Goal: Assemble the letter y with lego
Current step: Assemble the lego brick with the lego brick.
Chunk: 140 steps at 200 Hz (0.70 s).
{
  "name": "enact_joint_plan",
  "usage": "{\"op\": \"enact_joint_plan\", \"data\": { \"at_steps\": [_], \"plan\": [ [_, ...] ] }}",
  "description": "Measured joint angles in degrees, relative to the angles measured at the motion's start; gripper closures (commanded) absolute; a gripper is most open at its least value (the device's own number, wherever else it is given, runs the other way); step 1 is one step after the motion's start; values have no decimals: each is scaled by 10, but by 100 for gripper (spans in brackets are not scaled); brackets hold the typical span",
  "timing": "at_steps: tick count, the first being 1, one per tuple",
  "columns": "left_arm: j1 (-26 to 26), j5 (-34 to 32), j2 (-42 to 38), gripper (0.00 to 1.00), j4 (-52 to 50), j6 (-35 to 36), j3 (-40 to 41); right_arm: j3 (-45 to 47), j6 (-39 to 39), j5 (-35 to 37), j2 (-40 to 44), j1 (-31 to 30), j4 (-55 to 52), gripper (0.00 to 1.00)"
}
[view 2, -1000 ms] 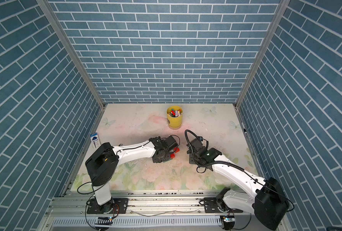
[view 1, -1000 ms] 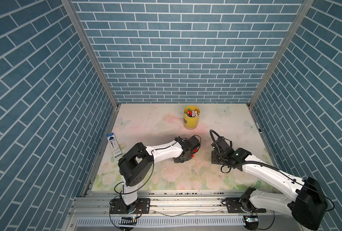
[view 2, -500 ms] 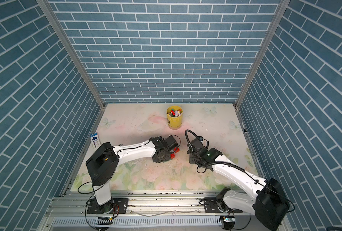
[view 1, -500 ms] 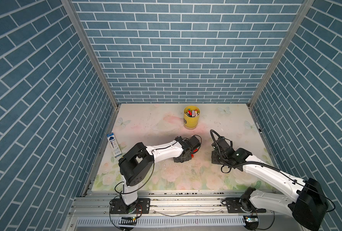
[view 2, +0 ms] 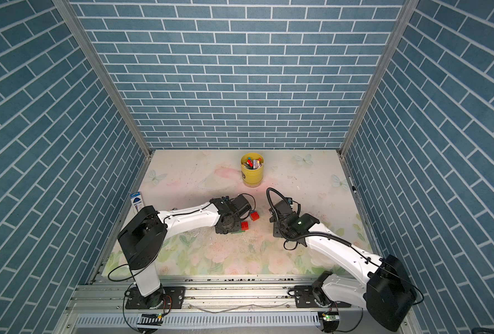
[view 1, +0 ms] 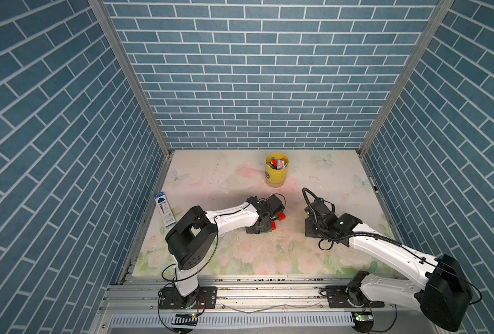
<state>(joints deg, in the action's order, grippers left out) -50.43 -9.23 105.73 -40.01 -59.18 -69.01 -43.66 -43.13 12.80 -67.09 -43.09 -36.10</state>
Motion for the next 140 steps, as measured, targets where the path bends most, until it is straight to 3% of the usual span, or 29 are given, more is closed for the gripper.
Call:
{"op": "enact_joint_plan", "data": {
  "at_steps": [140],
  "plan": [
    [0,7,19,100,-22,9,-23,0,0,2,3,3,0,48]
  ]
}}
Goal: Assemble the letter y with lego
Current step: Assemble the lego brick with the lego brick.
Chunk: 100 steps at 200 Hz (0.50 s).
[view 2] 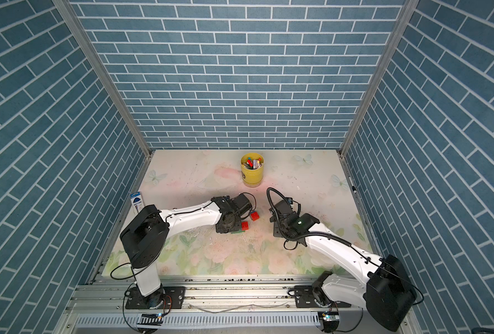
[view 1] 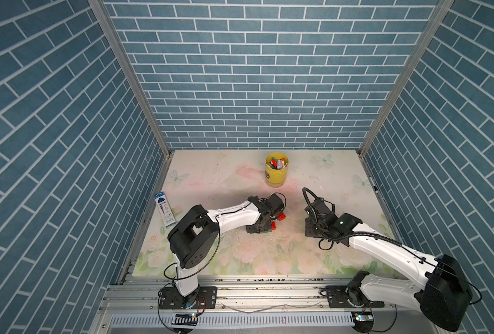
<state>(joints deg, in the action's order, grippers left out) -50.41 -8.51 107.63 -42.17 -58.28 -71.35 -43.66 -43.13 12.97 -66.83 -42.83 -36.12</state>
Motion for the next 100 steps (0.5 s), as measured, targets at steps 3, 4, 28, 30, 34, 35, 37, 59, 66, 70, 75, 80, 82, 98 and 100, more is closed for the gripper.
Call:
{"op": "enact_joint_plan", "data": {
  "at_steps": [3,4,28,30,34,35,37,59,66,70,75,80,82,98,100],
  "plan": [
    [0,0,0,100,-1,1,-1,0,0,0,0,0,0,48],
    [0,0,0,100,-1,1,-1,0,0,0,0,0,0,48],
    [-1,-2,1,100,-1,6,-1,0,0,1,0,0,0,48],
    [-1,-2,1,100,-1,7,-1,0,0,1,0,0,0,48],
    [-1,-2,1,100,-1,7,-1,0,0,1,0,0,0,48],
    [-1,-2,1,100,0,7,-1,0,0,1,0,0,0,48],
    [-1,-2,1,100,0,7,0,0,0,1,0,0,0,48],
    [-1,-1,0,100,3,7,2,0,0,2,0,0,0,48],
    [-1,-1,0,100,5,7,3,0,0,2,1,0,0,48],
    [-1,0,0,100,6,7,4,0,0,3,1,0,0,48],
    [-1,0,0,100,6,7,4,0,0,3,2,0,0,48],
    [-1,0,0,100,7,7,5,0,0,3,2,0,0,48],
    [-1,0,0,100,7,7,5,0,0,3,2,0,0,48],
    [-1,1,-1,100,8,7,6,0,0,3,3,0,0,48],
    [-1,1,-1,100,8,7,6,0,0,3,3,0,0,48]
  ]
}}
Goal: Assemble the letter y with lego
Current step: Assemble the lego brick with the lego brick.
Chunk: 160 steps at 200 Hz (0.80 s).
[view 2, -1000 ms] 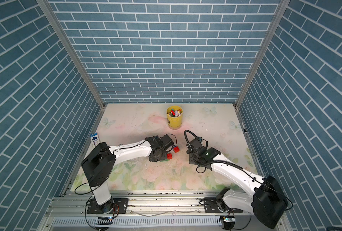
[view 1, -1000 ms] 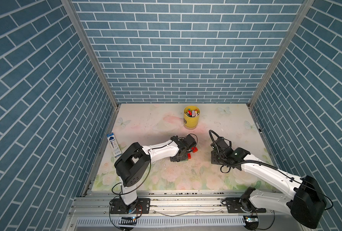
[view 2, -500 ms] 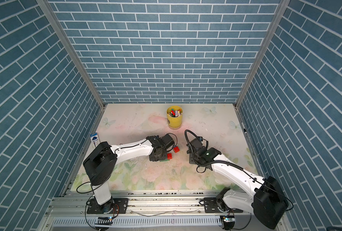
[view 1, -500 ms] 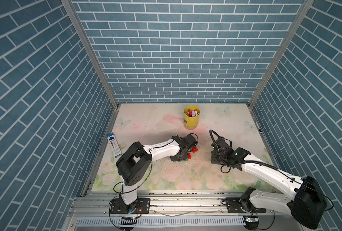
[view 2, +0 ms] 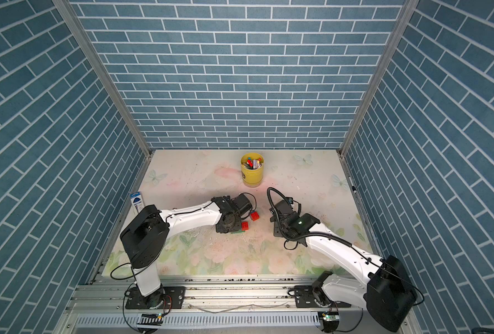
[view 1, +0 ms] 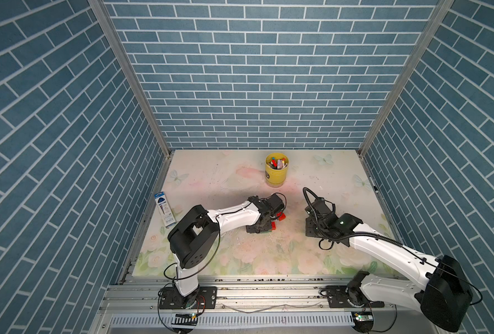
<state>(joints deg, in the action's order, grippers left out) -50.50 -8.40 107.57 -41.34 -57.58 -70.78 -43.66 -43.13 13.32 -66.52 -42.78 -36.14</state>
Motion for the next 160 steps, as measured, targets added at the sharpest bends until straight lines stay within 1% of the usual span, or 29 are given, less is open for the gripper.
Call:
{"op": "enact_joint_plan", "data": {
  "at_steps": [50,72,84,111,121,133,160],
  "plan": [
    [0,-2,-3,100,-1,2,0,0,0,0,4,0,-1,48],
    [0,-3,-4,93,-4,5,-3,0,0,0,4,0,-1,48],
    [0,-3,-6,87,-6,6,-7,0,0,0,4,1,-1,48],
    [0,-3,-7,81,-13,11,-13,0,0,0,4,1,-1,48],
    [0,-3,-7,77,-15,13,-14,0,0,0,4,1,-1,48],
    [0,-3,-7,76,-17,15,-16,0,0,0,4,1,0,48],
    [0,-3,-9,70,-18,19,-16,0,0,0,4,1,0,48]
  ]
}}
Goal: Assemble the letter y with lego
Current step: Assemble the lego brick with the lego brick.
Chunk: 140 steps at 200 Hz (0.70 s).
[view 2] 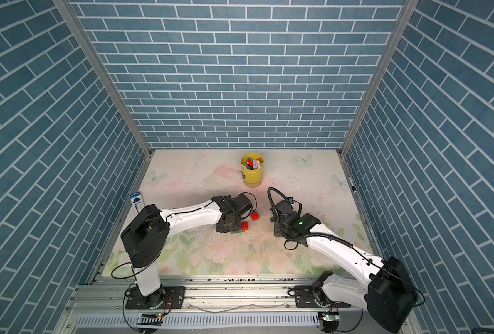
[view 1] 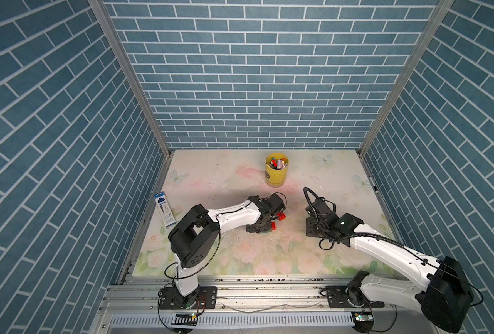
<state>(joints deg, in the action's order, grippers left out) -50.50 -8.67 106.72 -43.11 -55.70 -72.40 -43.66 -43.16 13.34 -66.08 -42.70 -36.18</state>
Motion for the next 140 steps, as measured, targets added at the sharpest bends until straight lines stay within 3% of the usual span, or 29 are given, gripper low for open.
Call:
{"op": "enact_joint_plan", "data": {
  "at_steps": [78,140],
  "plan": [
    [0,4,-3,50,-10,10,0,0,0,0,0,0,0,48],
    [-2,15,-11,45,-33,14,1,0,0,0,-3,0,2,48]
  ]
}}
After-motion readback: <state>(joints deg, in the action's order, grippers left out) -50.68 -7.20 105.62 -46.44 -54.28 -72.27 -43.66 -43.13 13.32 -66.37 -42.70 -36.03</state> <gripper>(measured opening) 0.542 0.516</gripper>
